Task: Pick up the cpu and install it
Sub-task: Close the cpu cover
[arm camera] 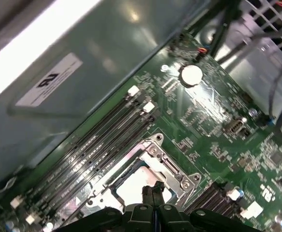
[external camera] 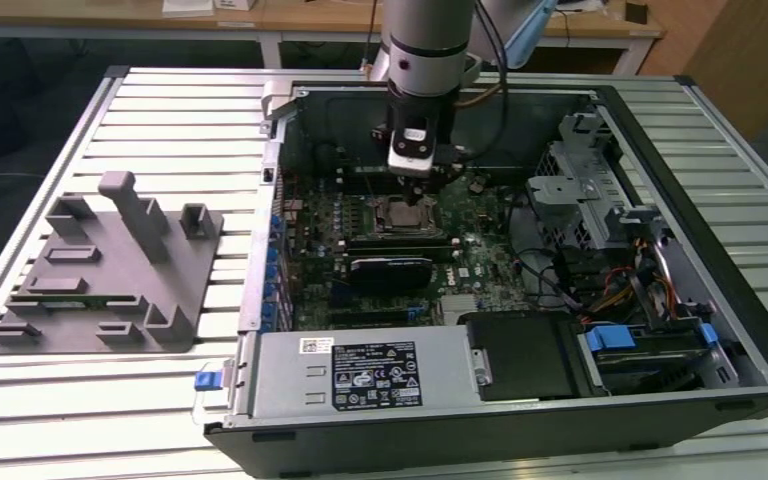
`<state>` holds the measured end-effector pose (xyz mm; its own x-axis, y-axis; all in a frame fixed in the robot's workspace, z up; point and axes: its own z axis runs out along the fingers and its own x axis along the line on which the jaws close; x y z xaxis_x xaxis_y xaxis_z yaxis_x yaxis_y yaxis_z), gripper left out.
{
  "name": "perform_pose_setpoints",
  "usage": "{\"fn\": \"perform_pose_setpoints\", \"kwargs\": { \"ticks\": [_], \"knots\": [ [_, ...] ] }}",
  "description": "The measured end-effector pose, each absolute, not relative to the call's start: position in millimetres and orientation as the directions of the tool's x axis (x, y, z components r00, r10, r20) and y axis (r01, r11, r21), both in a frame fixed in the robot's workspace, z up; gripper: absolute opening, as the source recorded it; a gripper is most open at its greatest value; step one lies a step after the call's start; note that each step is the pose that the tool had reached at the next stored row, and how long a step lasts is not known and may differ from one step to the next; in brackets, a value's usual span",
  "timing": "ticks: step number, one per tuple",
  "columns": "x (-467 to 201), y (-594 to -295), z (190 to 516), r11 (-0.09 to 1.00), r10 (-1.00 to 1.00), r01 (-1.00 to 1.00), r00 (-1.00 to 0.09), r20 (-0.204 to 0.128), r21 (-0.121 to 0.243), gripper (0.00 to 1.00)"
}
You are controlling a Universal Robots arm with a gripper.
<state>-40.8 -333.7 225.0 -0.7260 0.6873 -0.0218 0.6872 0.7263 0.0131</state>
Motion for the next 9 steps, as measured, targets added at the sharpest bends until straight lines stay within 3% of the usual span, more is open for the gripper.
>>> {"fn": "perform_pose_setpoints", "kwargs": {
  "ticks": [9],
  "knots": [
    [-40.8, -333.7, 224.8, 0.828, 0.56, 0.56, -0.828, -0.022, 0.013, 0.11]
  ]
}}
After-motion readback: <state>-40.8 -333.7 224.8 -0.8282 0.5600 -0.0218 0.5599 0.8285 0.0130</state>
